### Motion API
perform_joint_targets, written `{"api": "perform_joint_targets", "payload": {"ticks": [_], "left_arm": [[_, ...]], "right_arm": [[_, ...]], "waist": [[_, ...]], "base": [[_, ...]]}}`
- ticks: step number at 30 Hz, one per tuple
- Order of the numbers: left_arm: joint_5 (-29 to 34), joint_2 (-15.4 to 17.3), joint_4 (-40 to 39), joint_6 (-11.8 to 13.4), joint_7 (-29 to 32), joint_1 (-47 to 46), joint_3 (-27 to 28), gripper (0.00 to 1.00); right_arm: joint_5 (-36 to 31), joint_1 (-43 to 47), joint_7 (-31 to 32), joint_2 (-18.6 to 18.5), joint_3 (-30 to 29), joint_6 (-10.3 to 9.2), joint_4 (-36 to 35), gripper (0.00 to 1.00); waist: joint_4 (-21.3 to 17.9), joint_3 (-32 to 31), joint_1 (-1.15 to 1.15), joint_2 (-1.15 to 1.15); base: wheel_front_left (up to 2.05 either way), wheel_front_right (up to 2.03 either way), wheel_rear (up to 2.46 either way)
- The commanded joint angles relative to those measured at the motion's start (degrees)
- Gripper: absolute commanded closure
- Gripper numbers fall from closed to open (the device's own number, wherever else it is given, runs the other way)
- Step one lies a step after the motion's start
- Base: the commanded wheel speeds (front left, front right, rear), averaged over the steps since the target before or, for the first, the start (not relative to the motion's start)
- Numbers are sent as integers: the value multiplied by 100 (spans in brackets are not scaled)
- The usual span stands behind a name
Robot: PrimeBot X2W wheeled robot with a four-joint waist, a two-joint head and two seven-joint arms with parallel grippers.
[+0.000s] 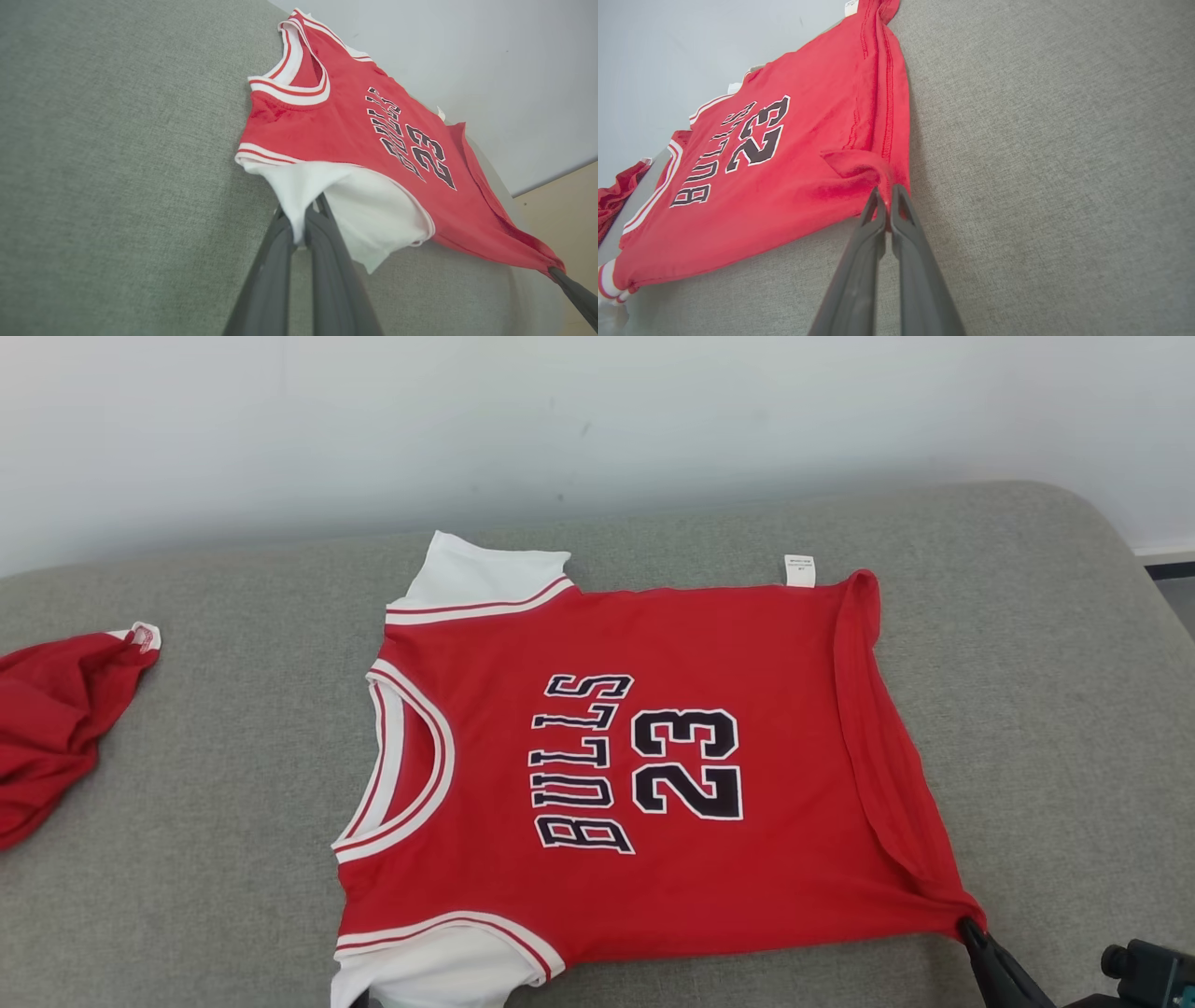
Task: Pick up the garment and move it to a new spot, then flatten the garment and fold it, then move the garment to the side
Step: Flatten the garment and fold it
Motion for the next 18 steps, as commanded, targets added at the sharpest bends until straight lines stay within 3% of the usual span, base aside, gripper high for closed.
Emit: {"api": "perform_joint_targets", "payload": {"ticks": [1, 9, 18], "left_arm": [[82, 51, -31, -20, 13, -117, -6, 100], [287, 312, -37, -132, 315, -734, -75, 100], [419, 456, 424, -381, 847, -2043, -148, 100]], "right_arm": [[70, 48, 45, 98, -36, -14, -77, 100], [239, -396, 310, 313, -121, -14, -210, 100], [131, -1348, 531, 419, -76, -14, 261, 100]], "waist": [[-42, -35, 0, 0], [-212, -25, 0, 0], [-270, 210, 0, 0]], "base": [[0, 0, 0], [0, 0, 0], [0, 0, 0]]}}
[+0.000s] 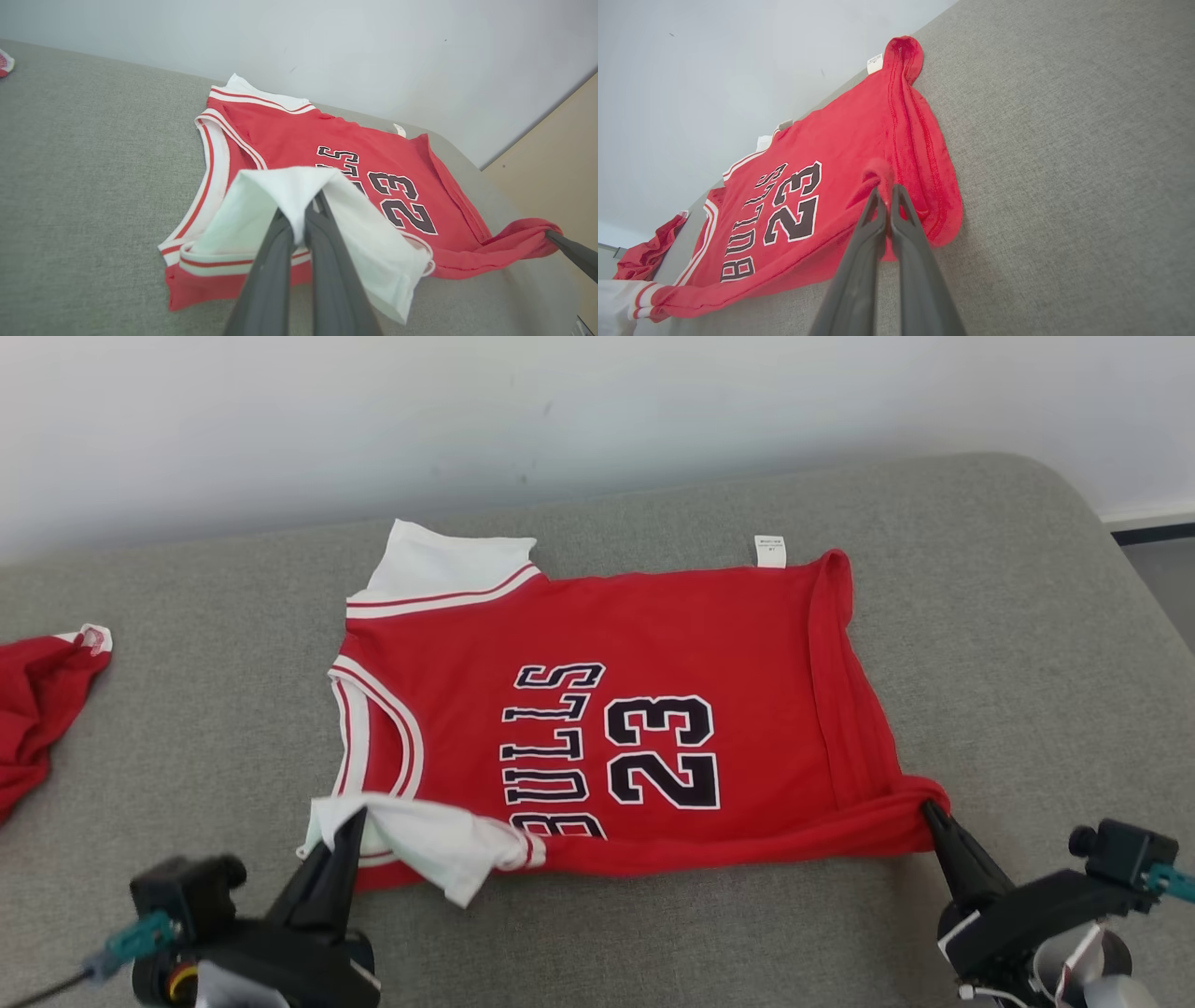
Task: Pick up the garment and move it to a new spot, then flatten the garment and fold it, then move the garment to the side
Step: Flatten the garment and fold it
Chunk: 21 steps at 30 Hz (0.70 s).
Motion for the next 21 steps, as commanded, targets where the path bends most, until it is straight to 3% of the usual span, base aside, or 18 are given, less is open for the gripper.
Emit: {"api": "perform_joint_targets", "payload": {"ticks": [1, 16, 17, 18, 19, 20, 21], "left_arm": [[40, -5, 63, -24, 37, -152, 1, 100], [265, -231, 2107, -502, 86, -1904, -173, 100], [286, -258, 2224, -518, 20, -1970, -193, 94], [342, -282, 2331, -533, -55, -2019, -222, 56], [414, -304, 2427, -544, -150, -2069, -251, 0], [445, -339, 2520, -546, -219, -2097, -277, 0], [472, -373, 2595, -559, -306, -2109, -288, 0]], "right_arm": [[-52, -97, 29, 44, 13, -14, 57, 100], [-269, -1777, -387, -17, 451, -14, 1603, 100], [-252, -1839, -435, -24, 493, -14, 1693, 100], [-259, -1895, -501, -38, 532, -14, 1776, 86], [-263, -1938, -582, -47, 559, -14, 1838, 34], [-251, -1972, -651, -47, 593, -14, 1903, 0], [-239, -1988, -713, -51, 623, -14, 1955, 0]], "waist": [[-12, 70, 0, 0], [-75, 561, 0, 0], [-70, 572, 0, 0], [-63, 578, 0, 0], [-54, 577, 0, 0], [-41, 566, 0, 0], [-29, 550, 0, 0]], "base": [[0, 0, 0], [0, 0, 0], [0, 0, 0], [0, 0, 0], [0, 0, 0], [0, 0, 0], [0, 0, 0]]}}
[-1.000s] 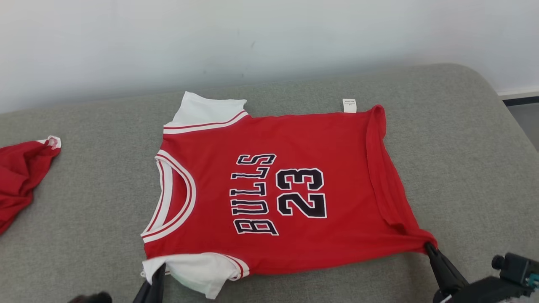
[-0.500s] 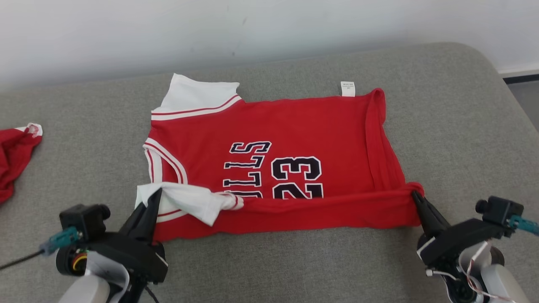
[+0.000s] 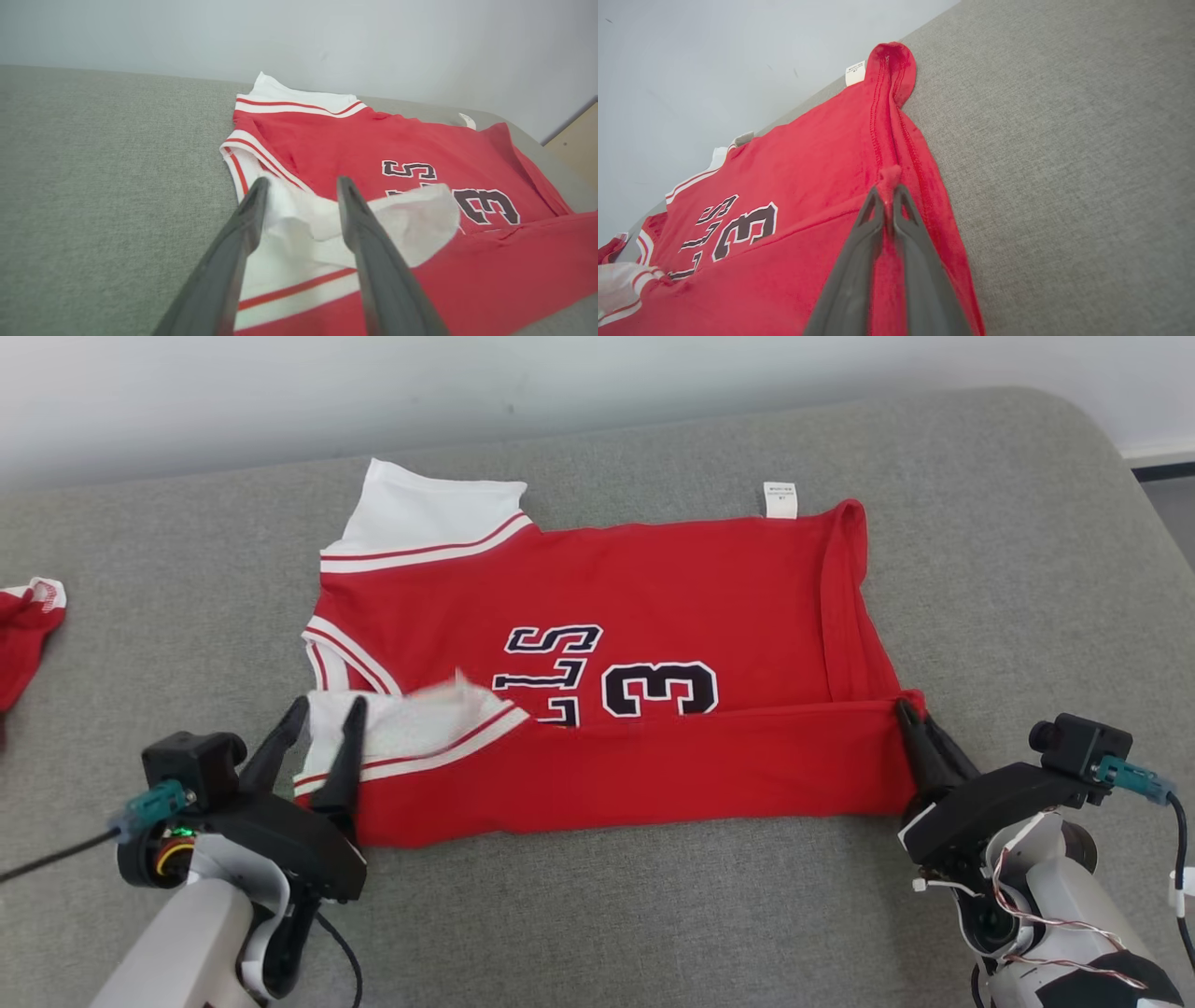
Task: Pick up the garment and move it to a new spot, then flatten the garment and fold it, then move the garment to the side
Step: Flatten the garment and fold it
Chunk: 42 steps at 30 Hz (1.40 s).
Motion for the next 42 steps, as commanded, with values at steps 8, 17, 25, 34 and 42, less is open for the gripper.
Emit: {"api": "perform_joint_targets", "payload": {"ticks": [8, 17, 25, 34, 42], "left_arm": [[79, -191, 262, -69, -432, 213, 58, 0], [131, -158, -133, 33, -524, 1051, 206, 0], [178, -134, -194, 116, -526, 1285, 188, 0], [98, -231, 243, 117, -345, 1024, 109, 20], [33, -352, 557, -19, -422, 1075, 72, 100]], "right_arm": [[110, 276, -536, -222, 130, -14, 132, 0], [-21, 927, -749, -385, 208, -14, -111, 0], [-332, 929, -793, -304, 157, -14, -8, 0], [-613, 591, -690, -161, 174, -14, 386, 15], [-540, 544, -791, -120, 274, -14, 649, 100]], "waist": [[162, -290, -1, -1], [222, -348, -1, -1], [196, -279, -1, -1], [164, -143, -1, -1], [231, -319, -1, -1]], "base": [[0, 0, 0], [0, 0, 0], [0, 0, 0], [0, 0, 0], [0, 0, 0]]}}
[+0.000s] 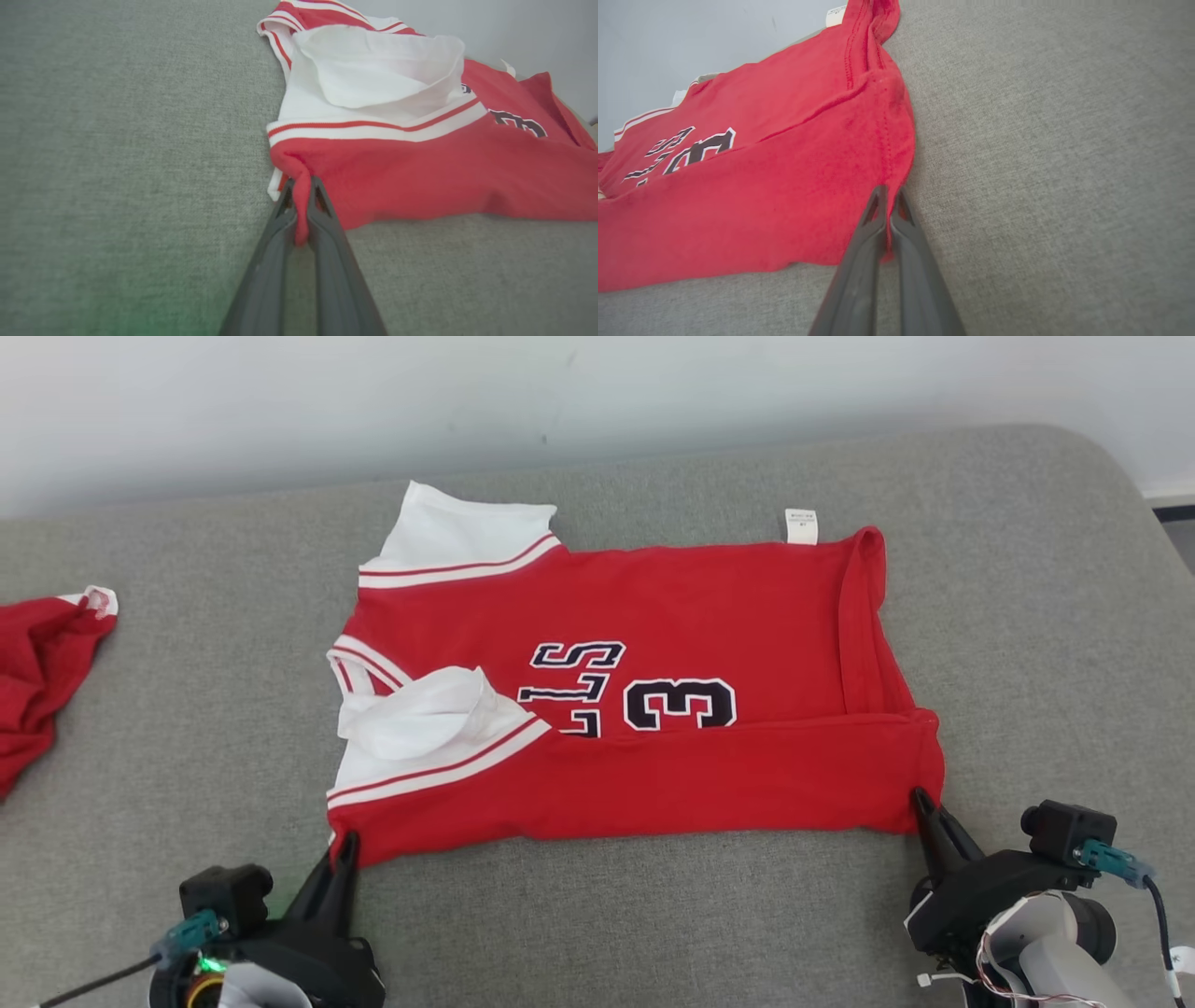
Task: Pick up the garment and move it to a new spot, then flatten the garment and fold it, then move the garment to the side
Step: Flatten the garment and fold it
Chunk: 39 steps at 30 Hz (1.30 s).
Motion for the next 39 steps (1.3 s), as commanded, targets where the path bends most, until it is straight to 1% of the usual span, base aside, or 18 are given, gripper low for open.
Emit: {"api": "perform_joint_targets", "payload": {"ticks": [1, 4, 10, 19, 23, 26, 29, 30, 31, 32, 35, 39], "left_arm": [[-58, -28, 17, -37, -33, 157, 26, 100], [-99, -75, -64, -49, -85, 322, 62, 100], [-118, -148, -409, 16, -123, 822, 145, 100], [-126, -58, -1221, 278, -135, 1645, 241, 100], [-173, -105, -1429, 396, -81, 1864, 201, 100], [-188, -129, -1471, 394, -53, 1921, 172, 100], [-206, -125, -1453, 419, -65, 1991, 201, 100], [-203, -132, -1441, 422, -73, 1994, 209, 63], [-171, -132, -1427, 434, -82, 1995, 213, 0], [-122, -130, -1418, 454, -92, 2000, 223, 0], [79, -122, -1440, 490, -125, 2027, 221, 0], [256, -170, -1604, 493, -143, 2075, 444, 0]], "right_arm": [[81, 54, -42, -17, 11, -14, 25, 100], [160, 198, -85, -74, -33, -14, -16, 100], [297, 660, -66, -143, -135, -14, -351, 100], [213, 1480, 302, -147, -503, -14, -1194, 100], [56, 1866, 505, -8, -788, -14, -1608, 100], [10, 1993, 590, 46, -902, -14, -1735, 100], [-124, 2151, 716, 218, -1054, -14, -1939, 100], [-174, 2171, 719, 230, -1116, -14, -1972, 91], [-232, 2191, 697, 254, -1154, -14, -2015, 16], [-282, 2213, 700, 287, -1172, -14, -2042, 0], [-409, 2241, 612, 342, -1192, -14, -2164, 0], [-688, 2211, 346, 356, -1159, -14, -2372, 0]], "waist": [[46, -143, 0, -1], [127, -275, 0, -1], [266, -499, 0, -1], [368, -673, 0, -1], [417, -680, 0, -1], [426, -684, 0, -1], [424, -715, 0, -1], [424, -725, 0, -1], [421, -739, 0, -1], [416, -759, 0, -1], [403, -822, 0, -1], [409, -909, 0, -1]], "base": [[0, 0, 0], [0, 0, 0], [0, 0, 0], [0, 0, 0], [0, 0, 0], [0, 0, 0], [0, 0, 0], [0, 0, 0], [0, 0, 0], [0, 0, 0], [0, 0, 0], [0, 0, 0]]}}
